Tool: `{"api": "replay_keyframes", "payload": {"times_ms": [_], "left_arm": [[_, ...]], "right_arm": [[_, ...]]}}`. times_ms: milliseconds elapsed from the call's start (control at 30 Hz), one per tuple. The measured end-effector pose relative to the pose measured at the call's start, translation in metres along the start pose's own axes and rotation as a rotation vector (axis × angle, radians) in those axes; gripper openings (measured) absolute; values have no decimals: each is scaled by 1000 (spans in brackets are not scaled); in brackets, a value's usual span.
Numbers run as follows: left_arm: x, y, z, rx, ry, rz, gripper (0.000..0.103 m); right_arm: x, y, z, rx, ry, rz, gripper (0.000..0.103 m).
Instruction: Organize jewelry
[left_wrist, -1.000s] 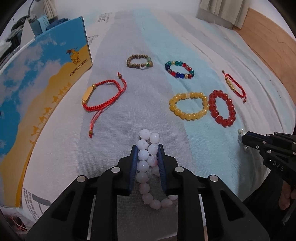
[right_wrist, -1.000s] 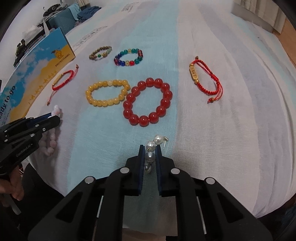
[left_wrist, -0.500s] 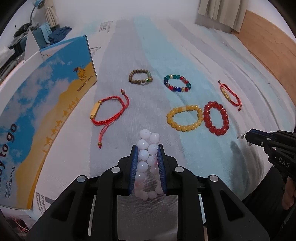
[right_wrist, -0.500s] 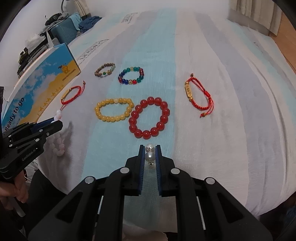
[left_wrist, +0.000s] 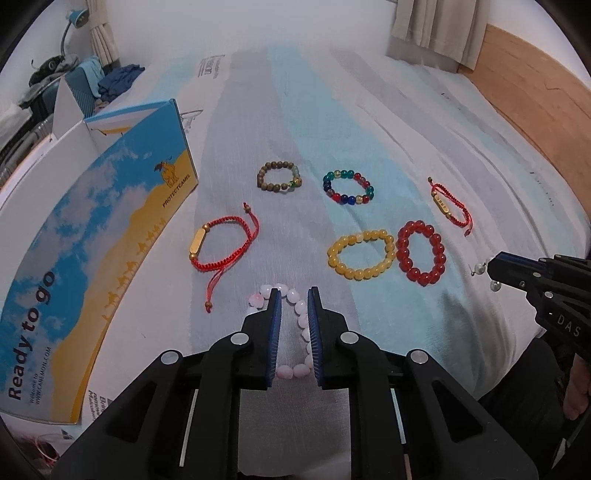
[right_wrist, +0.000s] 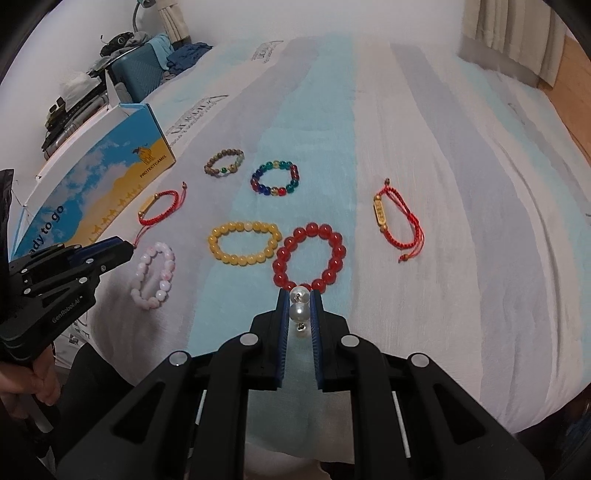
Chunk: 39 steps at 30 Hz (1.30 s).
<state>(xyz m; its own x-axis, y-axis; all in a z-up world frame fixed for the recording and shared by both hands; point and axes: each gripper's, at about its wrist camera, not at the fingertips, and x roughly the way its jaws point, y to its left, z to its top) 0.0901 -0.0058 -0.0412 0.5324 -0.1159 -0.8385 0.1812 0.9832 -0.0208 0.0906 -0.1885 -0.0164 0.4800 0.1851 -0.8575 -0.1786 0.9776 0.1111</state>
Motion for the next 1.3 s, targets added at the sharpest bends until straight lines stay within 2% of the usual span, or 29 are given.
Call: {"api": "replay_keyframes", "payload": {"times_ms": [367,400,633,733,800,867,933,1000,1067,1133,1200,1233,1300], "left_arm": [[-6,7,7,-2,12,-16,10],[-3,8,5,2,18,-14,13],[31,13,-25,17,106,-20,14],[40,13,-30,8,116,-18,26],[42,14,-28,-1,107,-10,44],[47,15,-25,-9,105,23,54],[55,16,-25,-16,120,38,58],[60,17,-26,-25,125,44,69],[65,18,-27,-37,129,35,73],[66,18,-27,-40,131,25,70],[66,18,-26,-45,135,0,50],[65,19,-26,-54,141,-19,45],[64,20,-24,-55,147,-33,23]], "right_arm": [[-5,8,8,-16,-15,13,11],[-6,8,7,-15,-14,14,11],[1,6,0,-18,4,18,10],[6,5,-3,-15,14,21,11],[9,4,-4,-13,20,25,11],[11,2,-6,-11,27,26,11],[13,1,-7,-9,31,26,11],[14,-1,-8,-6,34,26,11],[15,-2,-9,-5,36,26,11],[16,-3,-9,-4,38,26,11],[16,-3,-10,-3,38,27,11],[16,-3,-10,-4,38,27,10],[16,-3,-10,-4,37,28,10]]}}
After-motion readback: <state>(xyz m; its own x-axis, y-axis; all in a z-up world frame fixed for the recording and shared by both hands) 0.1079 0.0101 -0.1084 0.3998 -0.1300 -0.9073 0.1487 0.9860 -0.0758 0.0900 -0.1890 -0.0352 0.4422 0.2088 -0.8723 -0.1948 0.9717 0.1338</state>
